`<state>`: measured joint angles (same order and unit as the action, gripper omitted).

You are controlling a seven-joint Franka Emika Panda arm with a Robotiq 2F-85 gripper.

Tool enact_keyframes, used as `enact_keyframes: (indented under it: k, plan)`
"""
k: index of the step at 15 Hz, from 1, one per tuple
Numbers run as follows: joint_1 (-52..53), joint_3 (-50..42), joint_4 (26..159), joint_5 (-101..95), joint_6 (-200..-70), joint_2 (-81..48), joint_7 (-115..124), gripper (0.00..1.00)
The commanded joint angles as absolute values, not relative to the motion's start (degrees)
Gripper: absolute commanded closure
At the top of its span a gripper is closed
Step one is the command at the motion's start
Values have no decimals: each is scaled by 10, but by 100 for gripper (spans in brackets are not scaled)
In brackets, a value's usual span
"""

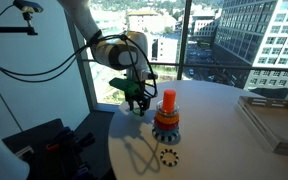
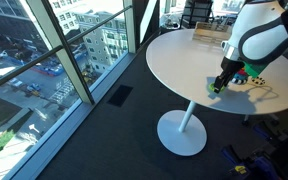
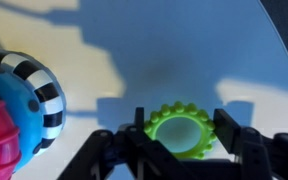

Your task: Remove the green ring from the orange rod and put it on the table

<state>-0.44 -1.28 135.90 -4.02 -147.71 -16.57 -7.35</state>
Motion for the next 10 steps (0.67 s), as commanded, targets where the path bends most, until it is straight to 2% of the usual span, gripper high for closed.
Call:
enact_keyframes:
  k: [1, 3, 4, 5, 6, 7, 8, 10]
  plan:
    - [0, -17, 1346, -57, -1482, -178, -51, 55]
    - [-1, -17, 1345, -57, -1479, -179, -50, 55]
    - [0, -18, 1344, -58, -1478, -179, -50, 28]
    - [0, -18, 1344, -58, -1477, -179, -50, 13]
    - [-1, -17, 1345, -57, -1474, -177, -53, 6]
    - [-1, -17, 1345, -58, -1472, -175, -52, 6]
    - [-1, -18, 1346, -59, -1470, -172, -53, 0]
    - [-3, -16, 1349, -57, -1461, -161, -60, 0]
